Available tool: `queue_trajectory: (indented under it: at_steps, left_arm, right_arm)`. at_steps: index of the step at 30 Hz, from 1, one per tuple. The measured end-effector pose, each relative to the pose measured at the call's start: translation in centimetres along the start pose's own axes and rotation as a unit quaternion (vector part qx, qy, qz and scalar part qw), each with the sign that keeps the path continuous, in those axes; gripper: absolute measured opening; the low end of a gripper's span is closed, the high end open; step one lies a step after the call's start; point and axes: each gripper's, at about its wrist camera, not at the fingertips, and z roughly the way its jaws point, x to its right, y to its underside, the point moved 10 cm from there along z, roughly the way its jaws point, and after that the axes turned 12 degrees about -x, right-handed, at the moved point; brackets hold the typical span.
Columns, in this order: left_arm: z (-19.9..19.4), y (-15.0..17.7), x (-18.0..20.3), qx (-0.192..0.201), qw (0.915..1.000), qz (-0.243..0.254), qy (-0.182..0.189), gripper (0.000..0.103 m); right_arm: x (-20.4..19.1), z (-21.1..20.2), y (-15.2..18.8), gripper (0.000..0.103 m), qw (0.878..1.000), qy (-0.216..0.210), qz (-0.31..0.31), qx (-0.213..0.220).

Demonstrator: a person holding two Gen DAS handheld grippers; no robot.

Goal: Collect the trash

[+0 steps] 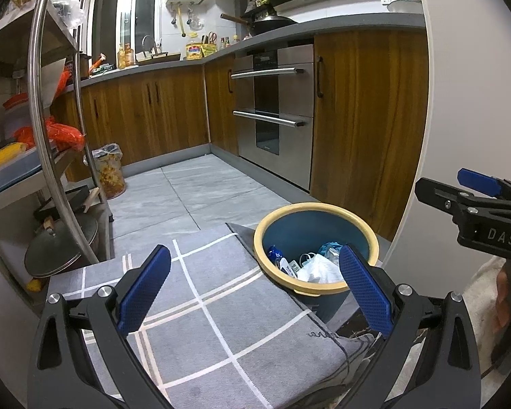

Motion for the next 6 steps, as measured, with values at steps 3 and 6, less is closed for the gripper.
queue_trajectory:
  at_steps: [3, 6]
  left_arm:
    - [0.23, 0.12, -0.36, -0.005, 0.9999, -0.008, -0.006, 0.098]
    - [0.24, 0.25, -0.53, -0.01, 0.9998, -0.014, -0.007, 0.098]
  right_arm:
    - [0.02, 0.01, -0.01, 0.095, 1.0, 0.0, 0.0, 0.0]
    - [0.06, -0.02, 0.0, 0.095, 1.0, 0.0, 0.0, 0.0]
